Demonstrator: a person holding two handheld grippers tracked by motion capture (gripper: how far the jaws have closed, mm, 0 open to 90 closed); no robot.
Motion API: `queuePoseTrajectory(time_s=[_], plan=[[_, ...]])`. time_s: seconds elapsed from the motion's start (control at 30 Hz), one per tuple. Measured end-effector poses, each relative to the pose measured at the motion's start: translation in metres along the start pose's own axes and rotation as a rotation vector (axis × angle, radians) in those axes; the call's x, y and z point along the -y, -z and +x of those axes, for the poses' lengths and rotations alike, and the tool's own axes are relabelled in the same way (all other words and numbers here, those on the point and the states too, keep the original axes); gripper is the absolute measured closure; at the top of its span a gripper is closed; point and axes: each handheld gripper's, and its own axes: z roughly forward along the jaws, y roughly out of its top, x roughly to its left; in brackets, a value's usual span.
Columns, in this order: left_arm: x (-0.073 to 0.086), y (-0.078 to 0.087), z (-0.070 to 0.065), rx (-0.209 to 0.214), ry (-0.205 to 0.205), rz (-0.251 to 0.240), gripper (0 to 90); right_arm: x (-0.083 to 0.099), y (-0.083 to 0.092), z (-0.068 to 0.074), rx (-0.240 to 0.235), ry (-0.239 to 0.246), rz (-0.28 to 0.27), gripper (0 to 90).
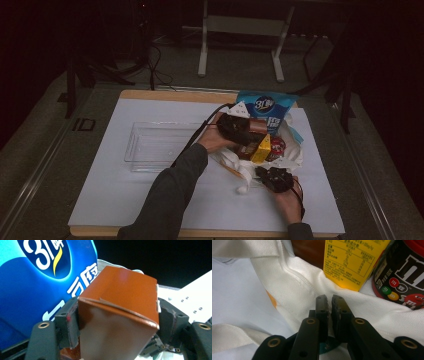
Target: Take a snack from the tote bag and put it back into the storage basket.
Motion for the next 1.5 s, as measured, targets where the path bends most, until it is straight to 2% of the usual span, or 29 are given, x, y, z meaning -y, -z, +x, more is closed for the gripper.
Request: queuePoseTrajectory(time_s=[0.2,0.33,0.53,0.77,0.87,0.97,1.1,1.27,1.37,1.5], plan=[[0.001,-0.004,0.0,0.005,0.02,-0.006,28.1,0.0,0.0,0.0,-0.001,-0.004,0.0,83.6],[0.002,0.001,-0.001,0.02,0.016,-0.014,36.3,0.0,0.0,0.0,-0.001,-0.004,0.0,83.7],[0.004,0.001,-0.005,0.005,0.013,-0.036,37.5,0.001,0.0,0.0,0.001,-0.005,-0.002,83.6],[0.011,0.0,-0.005,0.008,0.078,-0.118,36.0,0.001,0.0,-0.001,-0.004,-0.008,-0.01,83.6],[0.012,0.001,-0.005,0.004,0.07,-0.119,36.2,0.002,0.0,0.0,-0.002,-0.008,-0.011,83.6],[0.011,0.004,-0.006,0.007,0.041,-0.104,38.1,0.002,0.0,0.0,-0.003,-0.009,-0.012,83.6],[0.012,0.009,-0.003,0.0,0.032,-0.094,39.7,0.002,0.0,0.0,-0.003,-0.008,-0.012,83.6],[0.01,0.015,-0.006,-0.008,0.0,-0.065,40.8,0.003,0.001,0.0,-0.002,-0.007,-0.02,83.6],[0.009,0.02,-0.006,-0.015,-0.003,-0.072,41.2,0.003,0.001,0.0,-0.002,-0.008,-0.021,83.6],[0.005,0.031,-0.005,-0.027,0.006,-0.113,41.5,0.003,0.0,-0.001,-0.008,-0.014,-0.024,83.6]])
